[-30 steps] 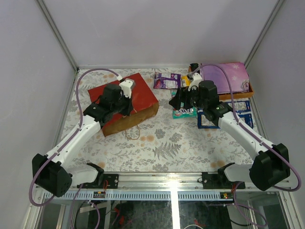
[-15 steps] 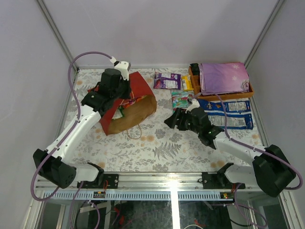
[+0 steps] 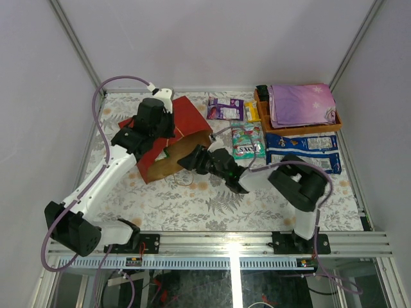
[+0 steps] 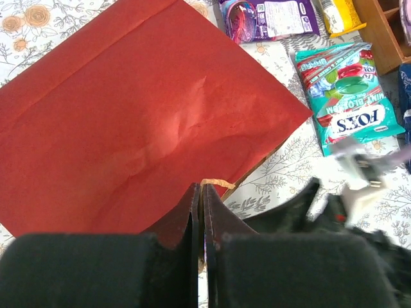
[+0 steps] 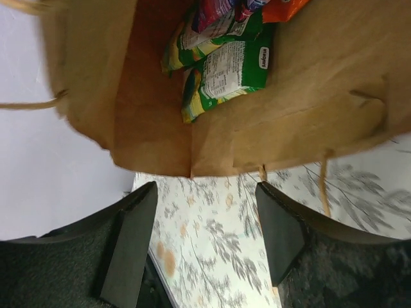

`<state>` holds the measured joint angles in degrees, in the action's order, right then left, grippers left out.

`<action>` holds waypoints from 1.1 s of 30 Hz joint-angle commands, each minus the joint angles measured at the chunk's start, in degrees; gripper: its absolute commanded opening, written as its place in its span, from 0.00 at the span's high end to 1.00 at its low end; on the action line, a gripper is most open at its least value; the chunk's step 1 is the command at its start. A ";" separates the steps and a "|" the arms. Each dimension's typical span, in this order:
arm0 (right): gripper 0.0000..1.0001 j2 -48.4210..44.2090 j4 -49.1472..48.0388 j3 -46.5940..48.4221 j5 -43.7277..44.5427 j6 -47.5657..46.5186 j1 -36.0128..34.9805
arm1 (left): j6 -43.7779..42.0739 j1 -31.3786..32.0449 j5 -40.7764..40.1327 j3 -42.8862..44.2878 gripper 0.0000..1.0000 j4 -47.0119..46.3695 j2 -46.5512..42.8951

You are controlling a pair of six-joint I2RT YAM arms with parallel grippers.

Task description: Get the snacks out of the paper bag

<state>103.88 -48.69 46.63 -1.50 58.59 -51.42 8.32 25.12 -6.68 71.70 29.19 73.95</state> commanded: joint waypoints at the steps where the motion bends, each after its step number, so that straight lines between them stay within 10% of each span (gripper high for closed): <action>1: 0.31 10.65 -17.45 7.13 1.77 10.61 -2.39 | 0.81 -0.31 1.12 -0.54 1.00 -5.48 -2.15; 33: 0.38 32.37 17.17 38.00 17.09 36.88 -10.08 | 3.61 -3.55 5.12 -1.99 1.00 -6.52 -6.10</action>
<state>133.97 -39.20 78.43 13.61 91.81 -60.42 12.82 22.00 -2.11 69.71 26.52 68.51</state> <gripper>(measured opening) 0.623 0.008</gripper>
